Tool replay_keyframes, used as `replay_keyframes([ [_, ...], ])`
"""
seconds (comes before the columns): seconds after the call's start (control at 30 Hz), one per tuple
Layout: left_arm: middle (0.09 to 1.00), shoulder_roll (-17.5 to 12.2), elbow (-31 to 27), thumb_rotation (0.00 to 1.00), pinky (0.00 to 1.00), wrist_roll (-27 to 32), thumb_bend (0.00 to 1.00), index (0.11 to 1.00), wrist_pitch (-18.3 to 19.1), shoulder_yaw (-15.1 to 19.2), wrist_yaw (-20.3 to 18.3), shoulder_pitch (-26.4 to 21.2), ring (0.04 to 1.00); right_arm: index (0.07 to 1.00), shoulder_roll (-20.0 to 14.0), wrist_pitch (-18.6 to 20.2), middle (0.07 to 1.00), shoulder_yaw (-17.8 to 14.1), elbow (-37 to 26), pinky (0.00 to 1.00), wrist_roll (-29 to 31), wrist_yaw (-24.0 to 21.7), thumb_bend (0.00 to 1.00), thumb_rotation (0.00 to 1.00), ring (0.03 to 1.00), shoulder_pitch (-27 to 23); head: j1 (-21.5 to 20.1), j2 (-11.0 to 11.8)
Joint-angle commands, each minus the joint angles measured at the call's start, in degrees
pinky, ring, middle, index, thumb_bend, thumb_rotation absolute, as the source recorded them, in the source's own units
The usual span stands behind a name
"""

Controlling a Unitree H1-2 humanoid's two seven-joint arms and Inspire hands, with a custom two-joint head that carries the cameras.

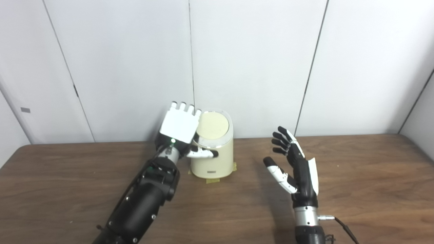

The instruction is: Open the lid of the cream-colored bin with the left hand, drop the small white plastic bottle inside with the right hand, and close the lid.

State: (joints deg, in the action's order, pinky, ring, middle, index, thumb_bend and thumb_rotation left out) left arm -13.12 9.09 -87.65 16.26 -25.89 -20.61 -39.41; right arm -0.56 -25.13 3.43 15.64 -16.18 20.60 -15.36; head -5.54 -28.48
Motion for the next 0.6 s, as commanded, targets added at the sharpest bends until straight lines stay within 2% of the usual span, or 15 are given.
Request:
replay_keyframes([
  [0.0, 1.000, -0.08, -1.16, 1.00, 1.00, -0.56, 0.75, 1.000, 1.64, 1.20, 1.07, -3.85, 1.000, 0.860, 1.04, -1.19, 0.815, 0.35, 2.66, 0.70, -1.05, 0.21, 0.54, 0.63, 0.782, 2.36, -0.22, 0.00],
  [0.17, 1.000, 0.22, -3.42, 1.00, 1.00, 0.57, 0.74, 1.000, 3.02, 3.39, 0.55, -4.10, 1.000, 0.862, 1.13, -0.62, 0.816, 0.21, 2.24, 0.71, -1.06, -0.03, 0.55, 0.64, 0.789, 2.64, -0.04, -0.04],
  [0.3, 1.000, 0.06, -8.34, 1.00, 1.00, 2.73, 0.73, 1.000, 2.65, 5.61, -0.26, -2.42, 1.000, 0.861, 0.97, -0.41, 0.814, 0.27, 1.79, 0.71, -2.12, 0.17, 0.54, 0.65, 0.785, 2.86, -0.16, -0.18],
  [0.33, 1.000, 0.26, -10.83, 1.00, 1.00, 4.83, 0.73, 1.000, 2.29, 6.83, 0.90, -1.00, 1.000, 0.861, 1.01, -0.21, 0.814, 0.20, 1.56, 0.70, -2.02, 0.03, 0.54, 0.65, 0.784, 2.96, -0.32, -0.25],
  [0.4, 0.985, 1.47, -15.47, 1.00, 1.00, 11.83, 0.64, 0.964, 1.36, 10.46, 4.67, 2.22, 1.000, 0.862, 0.95, 0.10, 0.814, 0.13, 1.18, 0.71, -1.98, -0.23, 0.53, 0.64, 0.785, 3.12, -0.33, -0.35],
  [0.47, 0.940, 2.96, -18.42, 1.00, 0.93, 20.15, 0.58, 0.914, -0.54, 14.25, 8.68, 5.16, 0.963, 0.862, 0.85, 0.17, 0.816, -0.01, 0.99, 0.71, -1.73, -0.45, 0.52, 0.63, 0.787, 3.22, -0.18, -0.48],
  [0.5, 0.915, 3.43, -19.11, 1.00, 0.88, 22.67, 0.56, 0.890, -1.23, 15.30, 9.86, 6.00, 0.939, 0.861, 0.79, 0.15, 0.815, -0.09, 0.93, 0.71, -1.60, -0.55, 0.52, 0.63, 0.787, 3.27, -0.19, -0.47],
  [0.57, 0.889, 4.75, -21.45, 1.00, 0.84, 33.14, 0.52, 0.870, -3.83, 18.91, 11.26, 8.84, 0.912, 0.859, 0.48, -0.36, 0.814, -0.13, 1.41, 0.71, -1.95, -0.49, 0.53, 0.63, 0.787, 3.22, -0.14, -0.46],
])
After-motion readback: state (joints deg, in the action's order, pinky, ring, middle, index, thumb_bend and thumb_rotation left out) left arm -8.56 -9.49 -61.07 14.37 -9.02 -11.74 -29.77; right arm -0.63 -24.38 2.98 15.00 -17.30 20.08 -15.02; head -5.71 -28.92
